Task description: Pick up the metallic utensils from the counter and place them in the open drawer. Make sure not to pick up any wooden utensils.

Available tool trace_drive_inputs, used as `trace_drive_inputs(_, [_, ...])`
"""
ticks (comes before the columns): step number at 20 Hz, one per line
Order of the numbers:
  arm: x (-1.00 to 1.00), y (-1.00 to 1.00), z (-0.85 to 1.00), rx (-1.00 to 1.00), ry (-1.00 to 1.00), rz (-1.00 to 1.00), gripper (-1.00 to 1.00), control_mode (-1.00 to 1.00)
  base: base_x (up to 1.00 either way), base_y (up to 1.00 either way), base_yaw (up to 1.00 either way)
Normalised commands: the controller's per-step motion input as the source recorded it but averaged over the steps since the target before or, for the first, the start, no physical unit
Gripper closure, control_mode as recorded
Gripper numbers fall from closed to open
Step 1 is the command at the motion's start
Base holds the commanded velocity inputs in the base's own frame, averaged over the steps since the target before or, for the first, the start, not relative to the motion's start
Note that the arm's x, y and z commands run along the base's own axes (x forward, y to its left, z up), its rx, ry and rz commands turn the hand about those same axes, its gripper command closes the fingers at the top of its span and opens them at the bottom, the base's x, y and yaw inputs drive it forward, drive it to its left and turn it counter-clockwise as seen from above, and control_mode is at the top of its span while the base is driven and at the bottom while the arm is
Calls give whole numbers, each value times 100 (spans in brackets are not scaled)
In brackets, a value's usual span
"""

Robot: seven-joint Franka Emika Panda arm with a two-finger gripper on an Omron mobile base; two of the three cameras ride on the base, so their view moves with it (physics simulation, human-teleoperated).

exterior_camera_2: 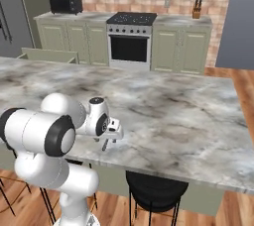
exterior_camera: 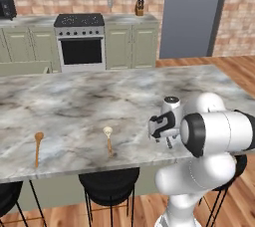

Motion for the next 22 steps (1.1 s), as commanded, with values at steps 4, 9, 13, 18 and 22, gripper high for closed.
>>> trace_drive_inputs(4, [2,0,-52,0,0,0,-100,-100,0,0,0])
trace_drive_inputs(9, [0,0,-43,0,1,0,-100,-100,0,0,0])
trace_drive_inputs(13, [0,0,-43,0,0,-1,100,-100,0,0,0])
trace_drive_inputs(18, [0,0,-28,0,0,-1,100,-100,0,0,0])
trace_drive_inputs(22, [0,2,-2,0,-2,-1,100,-100,0,0,0])
